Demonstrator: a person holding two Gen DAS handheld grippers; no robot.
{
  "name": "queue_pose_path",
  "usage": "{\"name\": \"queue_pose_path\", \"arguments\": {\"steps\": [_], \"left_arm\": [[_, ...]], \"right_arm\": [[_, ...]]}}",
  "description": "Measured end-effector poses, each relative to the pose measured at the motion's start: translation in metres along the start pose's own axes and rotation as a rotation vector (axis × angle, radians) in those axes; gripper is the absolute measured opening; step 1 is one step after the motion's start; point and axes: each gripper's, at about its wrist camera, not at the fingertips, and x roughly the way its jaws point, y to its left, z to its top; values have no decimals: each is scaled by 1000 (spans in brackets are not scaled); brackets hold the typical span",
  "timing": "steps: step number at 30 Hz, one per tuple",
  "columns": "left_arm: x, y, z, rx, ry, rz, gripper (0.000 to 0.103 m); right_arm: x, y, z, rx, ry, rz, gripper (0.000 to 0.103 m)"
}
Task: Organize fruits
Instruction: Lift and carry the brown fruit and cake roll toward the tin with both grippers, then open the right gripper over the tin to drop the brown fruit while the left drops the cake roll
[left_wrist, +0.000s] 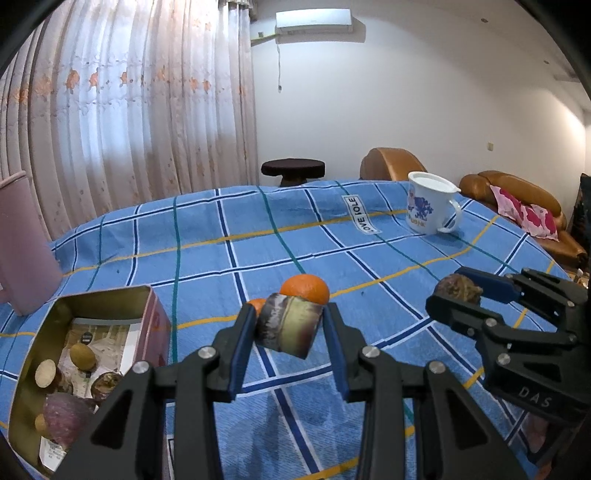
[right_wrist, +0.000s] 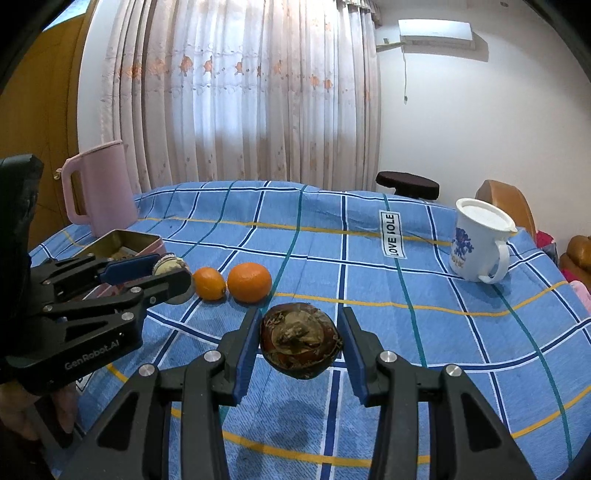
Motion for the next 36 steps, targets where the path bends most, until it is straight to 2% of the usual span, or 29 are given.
{"name": "queue_pose_path", "arguments": {"steps": [10,23,29,36], "left_arm": [[-9,0,0,4,-41,23,39],[-15,16,-4,-15,-24,48,39],[-28,38,-4,-45,-19,65,39],[-56,94,-2,-100,-28,158,39]], "right_arm": [[-3,2,0,-12,-23,-8,44],[2,24,8,-57,-6,29,44],[3,43,30,-78,-9,99,44],[9,88,63,-125,-23,235,44]]}}
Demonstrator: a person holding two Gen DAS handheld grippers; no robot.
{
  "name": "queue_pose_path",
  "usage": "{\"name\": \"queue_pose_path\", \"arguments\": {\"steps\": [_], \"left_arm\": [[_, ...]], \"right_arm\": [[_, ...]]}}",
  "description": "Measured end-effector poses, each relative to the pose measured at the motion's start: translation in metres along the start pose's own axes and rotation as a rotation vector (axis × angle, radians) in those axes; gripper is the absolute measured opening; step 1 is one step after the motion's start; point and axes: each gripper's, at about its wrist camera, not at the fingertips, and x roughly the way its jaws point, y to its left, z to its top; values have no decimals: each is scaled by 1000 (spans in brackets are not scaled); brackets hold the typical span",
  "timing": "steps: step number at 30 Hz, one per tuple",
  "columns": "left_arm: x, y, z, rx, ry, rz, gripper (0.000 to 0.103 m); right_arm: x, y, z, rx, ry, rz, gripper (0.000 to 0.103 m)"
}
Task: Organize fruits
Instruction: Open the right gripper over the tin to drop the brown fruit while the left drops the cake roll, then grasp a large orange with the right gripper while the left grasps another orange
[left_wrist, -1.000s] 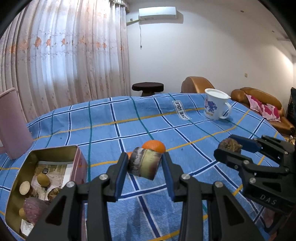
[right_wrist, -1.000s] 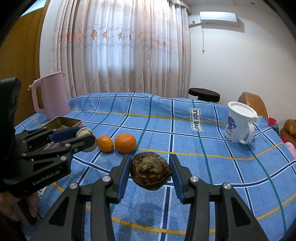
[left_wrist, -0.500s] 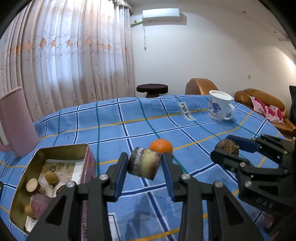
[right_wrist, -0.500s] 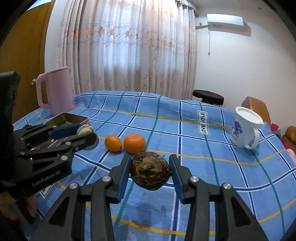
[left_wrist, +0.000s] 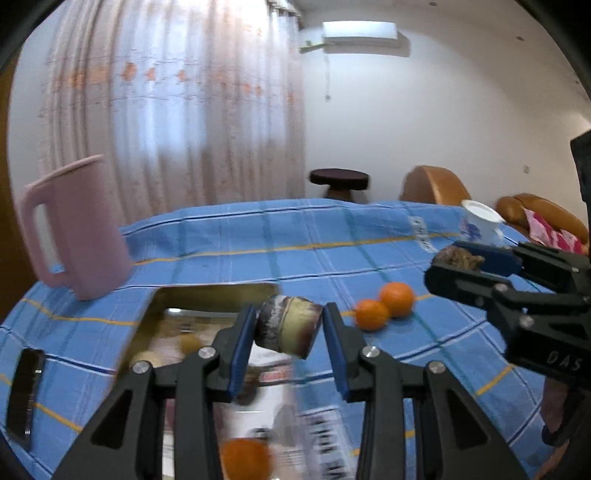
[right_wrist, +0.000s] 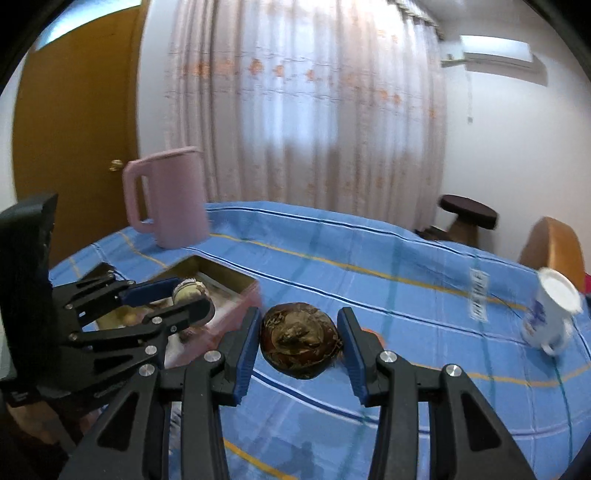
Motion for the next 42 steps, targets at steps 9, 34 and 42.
{"name": "queue_pose_path", "arguments": {"steps": [9,34,42], "left_arm": [[7,80,-7,-93,66,131,39],[4,56,-7,-73,65,131,87],[22,-10,4,-23,57,38,94]], "right_arm": [[48,63,17,-94,49,122,44],[62,36,-8,-85,124,49,62],[60,-63,-18,76,168,-243,62]]}}
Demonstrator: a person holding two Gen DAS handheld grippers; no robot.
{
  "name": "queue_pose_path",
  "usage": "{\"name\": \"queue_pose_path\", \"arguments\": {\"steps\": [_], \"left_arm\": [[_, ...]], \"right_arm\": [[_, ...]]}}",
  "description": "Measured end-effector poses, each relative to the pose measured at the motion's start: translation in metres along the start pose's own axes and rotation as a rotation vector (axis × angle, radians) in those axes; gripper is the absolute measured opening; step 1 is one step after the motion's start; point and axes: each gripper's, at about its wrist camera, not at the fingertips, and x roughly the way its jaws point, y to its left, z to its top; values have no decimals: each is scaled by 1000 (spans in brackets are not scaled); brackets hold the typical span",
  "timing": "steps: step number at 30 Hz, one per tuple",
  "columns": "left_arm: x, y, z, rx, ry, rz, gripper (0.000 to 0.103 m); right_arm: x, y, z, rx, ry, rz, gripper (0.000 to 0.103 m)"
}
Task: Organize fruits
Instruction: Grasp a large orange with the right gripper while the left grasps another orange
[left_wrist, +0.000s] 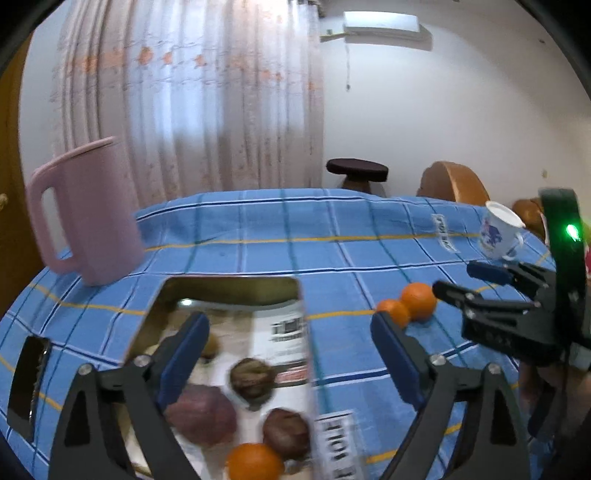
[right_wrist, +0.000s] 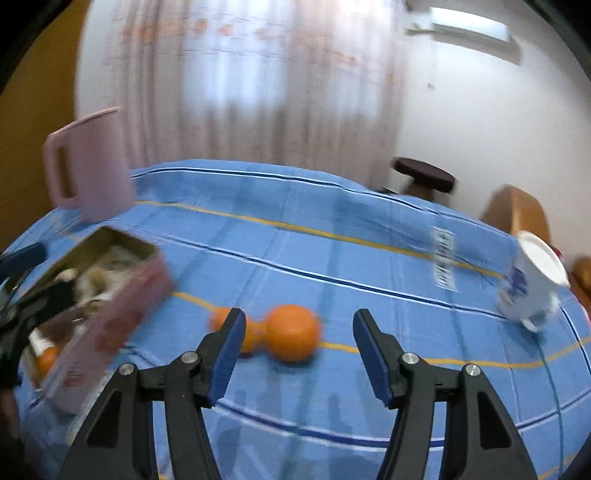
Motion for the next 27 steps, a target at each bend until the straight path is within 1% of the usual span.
{"name": "queue_pose_path", "arguments": {"steps": [3,4,6,11,12,15,18,19,20,23,25,27], "left_arm": [[10,-22,2,23,3,-21,94],[13,-29,4,33,6,-34,94],[20,-38,6,46,7,-32,94],[37,-46,7,83,45,-18,94],[38,-45,7,82,53,-21,94],[40,-48,8,95,72,-36,95],[39,-50,11,94,80,-45,98],[40,-51,12,91,81,-53,98],[43,-52,14,94,80,-52,99],[49,-59,9,132,89,-37,99],[52,-61,3,165,92,-16,98],[50,-60,3,178,75,-4,99]], "right_arm": [[12,-16,2,41,28,-20,62],[15,-18,3,56,31,-8,62],[24,-20,5,78,49,40,62],[47,-11,5,88,106,97,62],[48,-10,4,99,110,127,62],[54,-10,3,128,125,172,62],[61,-11,-3,164,156,241,58],[61,-14,-5,179,158,248,54],[61,-16,-5,188,158,250,49],[57,-18,-9,185,150,261,49],[52,-20,-11,176,141,222,48],[44,-21,-11,149,117,167,48]]}}
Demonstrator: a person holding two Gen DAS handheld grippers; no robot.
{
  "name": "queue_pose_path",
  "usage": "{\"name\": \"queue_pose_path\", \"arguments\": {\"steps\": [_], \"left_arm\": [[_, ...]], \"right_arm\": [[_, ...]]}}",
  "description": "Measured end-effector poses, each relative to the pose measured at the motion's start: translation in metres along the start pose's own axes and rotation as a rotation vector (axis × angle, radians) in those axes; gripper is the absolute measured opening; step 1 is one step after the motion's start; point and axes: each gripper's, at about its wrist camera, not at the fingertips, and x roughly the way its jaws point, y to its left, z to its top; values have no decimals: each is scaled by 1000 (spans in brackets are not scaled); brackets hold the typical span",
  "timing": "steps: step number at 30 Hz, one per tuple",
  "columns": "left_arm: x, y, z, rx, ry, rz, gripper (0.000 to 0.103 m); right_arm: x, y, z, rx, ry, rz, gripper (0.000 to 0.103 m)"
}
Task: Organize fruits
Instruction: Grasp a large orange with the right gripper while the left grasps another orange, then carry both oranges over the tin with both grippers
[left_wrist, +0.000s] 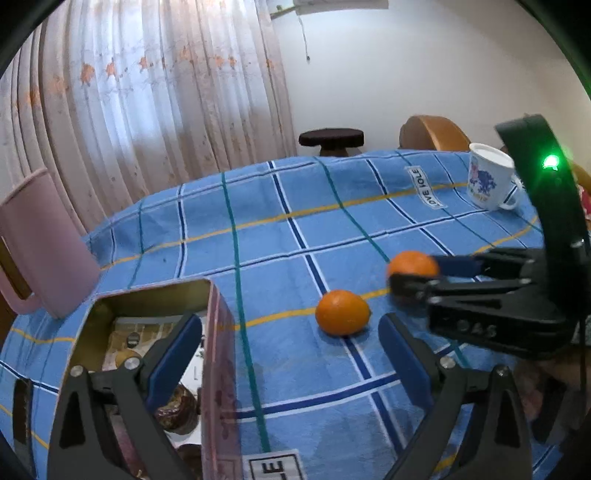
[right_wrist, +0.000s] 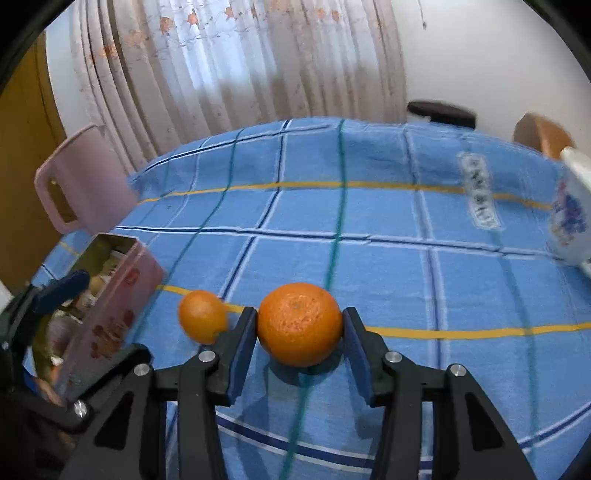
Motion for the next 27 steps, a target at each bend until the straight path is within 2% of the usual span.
{"name": "queue_pose_path", "arguments": {"steps": [2,4,10,14,16,17,18,20,22,27], "left_arm": [[1,3,2,6,-3,15,99],[10,6,5,2,21,28,99],[27,-6,6,6,86,-72,98],[34,-19,7,38,98,-97,92],[44,-21,9,21,142,-140,81],[47,-21,9,17,154,-147,71],[51,-22,9,13,168,-163,66],[57,-25,9,6,191,-191,62],[63,-25,9,-10,216,-208,47],[57,-19,8,-45,190,-239,45]], "right_arm": [[-8,-1,-2,-26,-25,-46,48],[-13,-6,-5,-10,-34,-34,48],[-22,-17,-7,31,-68,-41,48],[-20,-13,-6,24,-73,-56,49],[-21,-13,-6,24,-78,-58,49],[-21,-14,-6,29,-75,-55,49],[-20,-15,-6,35,-72,-51,49],[-19,-16,-6,40,-68,-49,49],[-19,-15,-6,34,-67,-49,49],[-23,-14,-6,26,-84,-45,49]]}}
